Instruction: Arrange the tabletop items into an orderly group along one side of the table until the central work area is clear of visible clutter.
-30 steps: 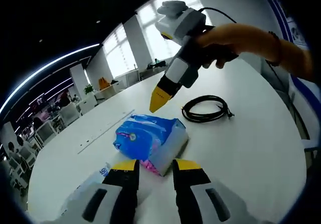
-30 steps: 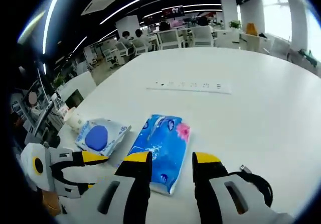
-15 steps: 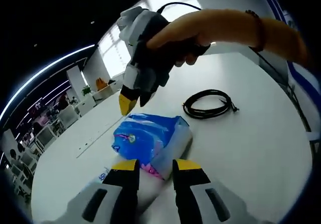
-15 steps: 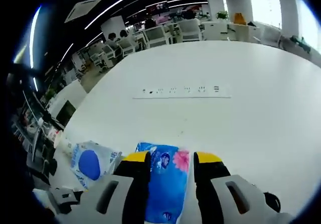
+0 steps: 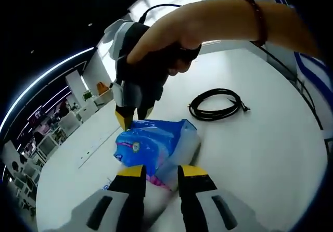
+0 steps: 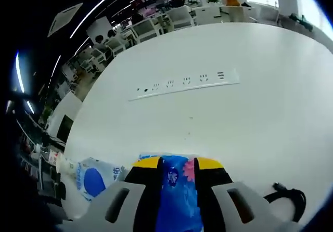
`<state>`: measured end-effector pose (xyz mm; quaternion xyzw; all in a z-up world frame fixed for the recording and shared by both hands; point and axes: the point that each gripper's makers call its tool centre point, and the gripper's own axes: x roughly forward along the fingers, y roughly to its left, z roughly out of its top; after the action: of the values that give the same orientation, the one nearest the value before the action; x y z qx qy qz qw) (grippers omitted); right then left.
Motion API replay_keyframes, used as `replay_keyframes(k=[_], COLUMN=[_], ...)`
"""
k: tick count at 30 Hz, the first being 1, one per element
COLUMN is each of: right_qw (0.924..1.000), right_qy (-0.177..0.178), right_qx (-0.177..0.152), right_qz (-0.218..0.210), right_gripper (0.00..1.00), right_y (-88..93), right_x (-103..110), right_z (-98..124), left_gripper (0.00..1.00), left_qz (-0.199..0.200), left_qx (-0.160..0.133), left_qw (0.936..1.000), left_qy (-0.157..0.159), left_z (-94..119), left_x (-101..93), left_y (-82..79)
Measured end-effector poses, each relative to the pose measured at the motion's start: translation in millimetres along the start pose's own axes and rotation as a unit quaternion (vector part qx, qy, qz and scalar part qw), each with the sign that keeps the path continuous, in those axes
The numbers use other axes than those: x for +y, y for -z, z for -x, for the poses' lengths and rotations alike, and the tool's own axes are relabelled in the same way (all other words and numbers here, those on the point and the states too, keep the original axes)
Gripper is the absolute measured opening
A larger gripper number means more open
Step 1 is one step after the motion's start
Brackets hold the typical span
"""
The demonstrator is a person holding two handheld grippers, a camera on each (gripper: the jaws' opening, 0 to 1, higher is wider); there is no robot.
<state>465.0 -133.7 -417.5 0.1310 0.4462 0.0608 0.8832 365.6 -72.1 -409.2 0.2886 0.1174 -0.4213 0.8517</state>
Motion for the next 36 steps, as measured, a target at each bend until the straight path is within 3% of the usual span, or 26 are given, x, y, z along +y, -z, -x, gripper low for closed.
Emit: replay_keyframes(k=[5, 15, 21, 36], right_qw=[1.0000, 0.9997, 0.9995, 0.9992], right_qy=[0.002, 0.007, 0.011, 0.007], right_qx=[0.004, 0.003, 0.004, 0.003], right_qz=[0.001, 0.022, 0.028, 0.039], right_gripper=[0.11, 0.08, 0.01, 0.00], right_y=[1.8, 1.6, 0.9, -1.4], right_x=[1.0, 0.5, -1.1, -4.4], right_z=[-0.3, -2.7, -4.6, -5.2], left_gripper=[0.14, 0.10, 0.08, 0.01], left_qz=[0.012, 0.021, 0.025, 0.042], left_qx=[-0.006, -0.005, -0.001, -0.003], left_qw=[0.9999, 0.9998, 0.9997, 0.9991], left_qy=[0.003, 0.005, 0.004, 0.004], left_z=[-2.1, -2.6, -3.4, -7.1], left_x=[-0.1, 1.7, 2.0, 3.5], left_y=[-0.6, 1.4, 3.3, 4.0])
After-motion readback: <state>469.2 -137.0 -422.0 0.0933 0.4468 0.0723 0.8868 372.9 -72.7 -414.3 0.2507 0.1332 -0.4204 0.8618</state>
